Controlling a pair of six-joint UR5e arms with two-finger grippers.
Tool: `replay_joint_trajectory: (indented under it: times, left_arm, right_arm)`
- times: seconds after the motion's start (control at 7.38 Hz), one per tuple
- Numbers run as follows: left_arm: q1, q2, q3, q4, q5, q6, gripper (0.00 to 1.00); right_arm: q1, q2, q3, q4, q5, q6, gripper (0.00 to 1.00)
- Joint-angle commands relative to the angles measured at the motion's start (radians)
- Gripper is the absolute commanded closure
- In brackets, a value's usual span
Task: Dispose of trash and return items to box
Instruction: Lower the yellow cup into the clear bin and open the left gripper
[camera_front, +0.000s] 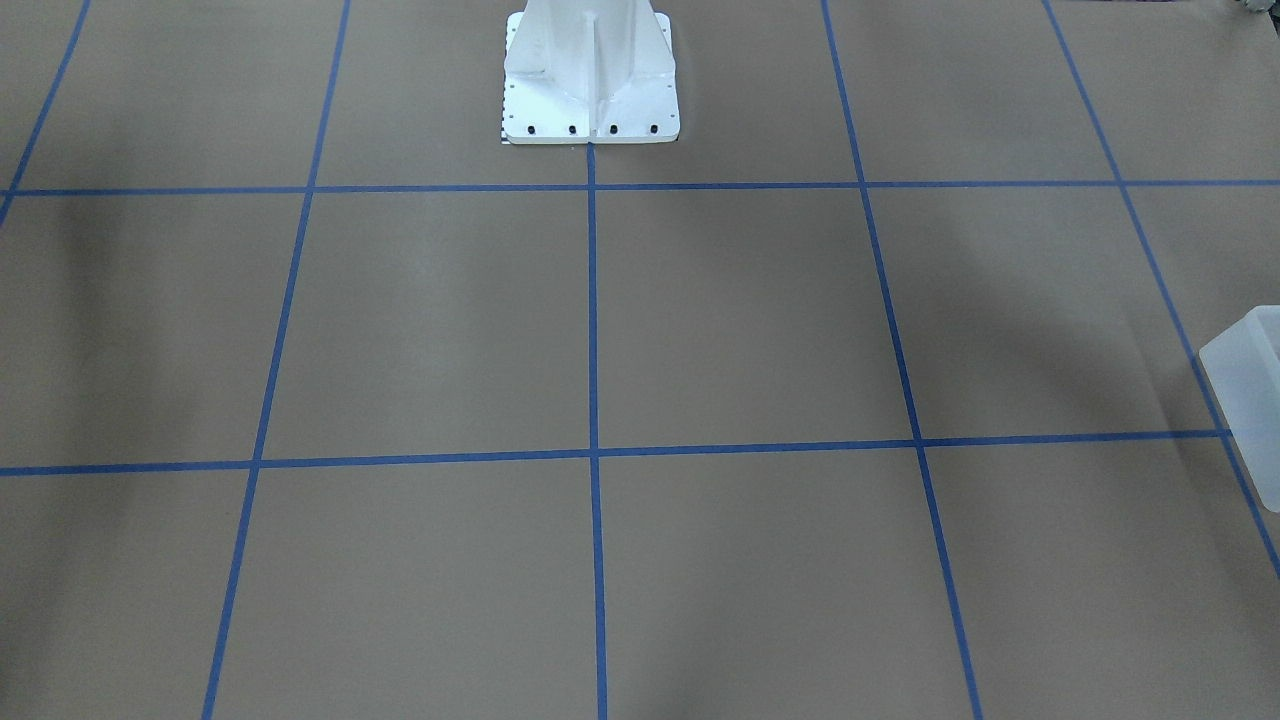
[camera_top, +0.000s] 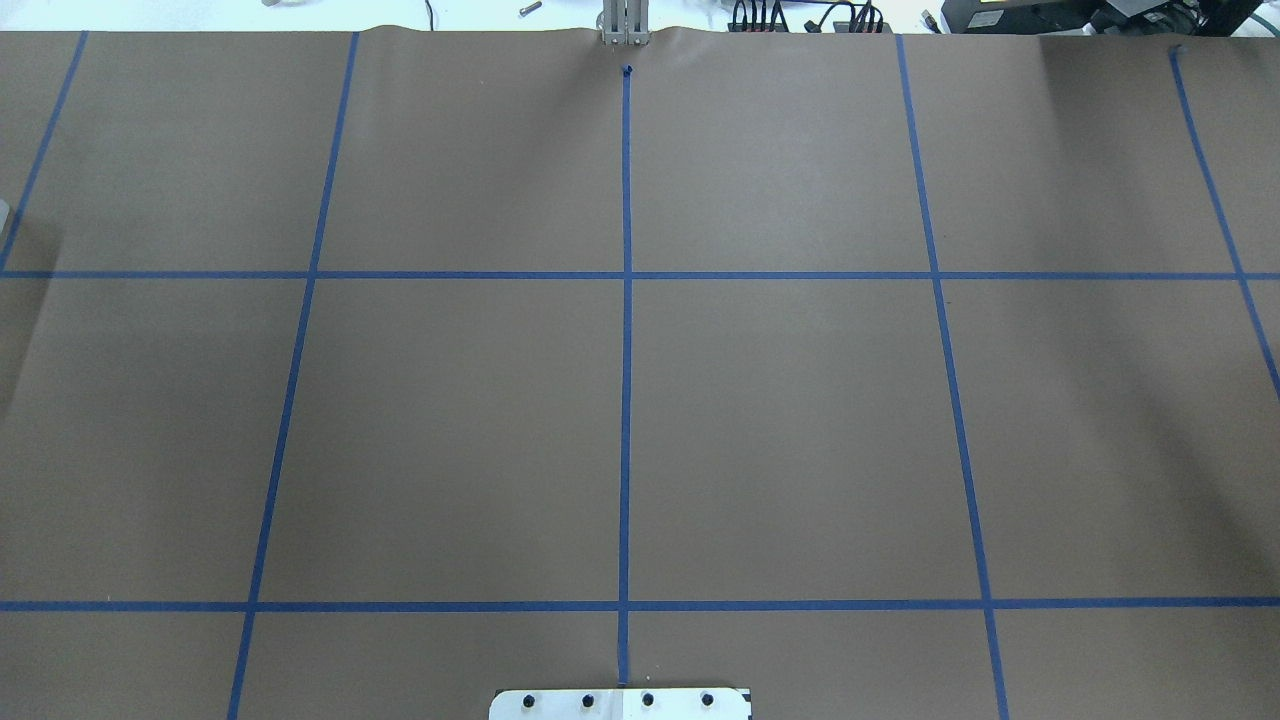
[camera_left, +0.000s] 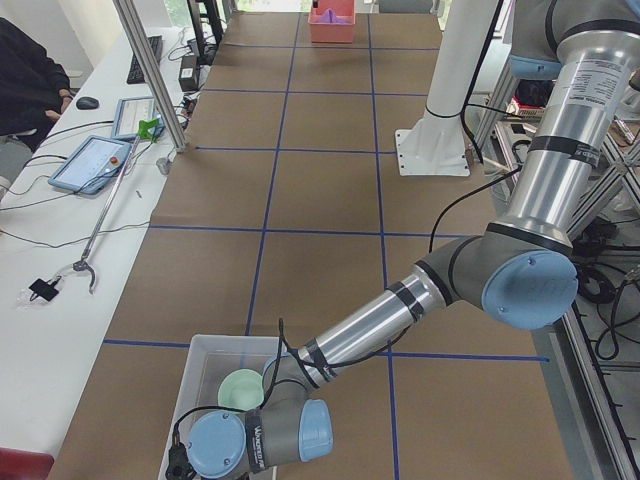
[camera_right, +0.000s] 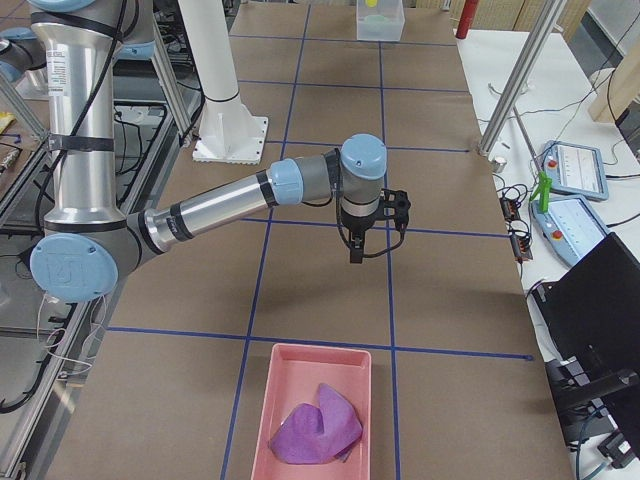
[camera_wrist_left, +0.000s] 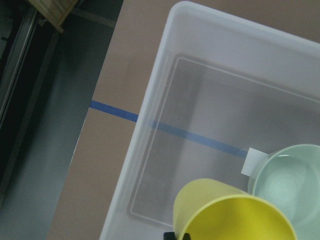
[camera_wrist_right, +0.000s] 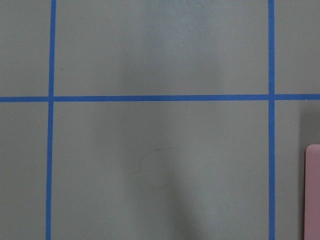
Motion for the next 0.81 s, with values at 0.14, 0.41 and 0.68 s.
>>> replay_joint_trajectory:
  times: [0.14, 0.41, 0.68]
  left_arm:
    - [0.001, -0.022, 0.029, -0.025, 0.023, -0.042, 1.0]
    - [0.003, -0.018, 0.032, -0.045, 0.023, -0.045, 0.01]
    - [0.003, -0.018, 0.032, -0.059, 0.023, -0.044, 0.01]
  right_arm:
    - [-0.003, 0.0, 0.0, -0.001, 0.0, 0.0, 0.0]
    - [-0.004, 0.0, 0.0, -0.001, 0.0, 0.0, 0.0]
    - [-0.004, 0.0, 0.002, 0.001, 0.0, 0.0, 0.0]
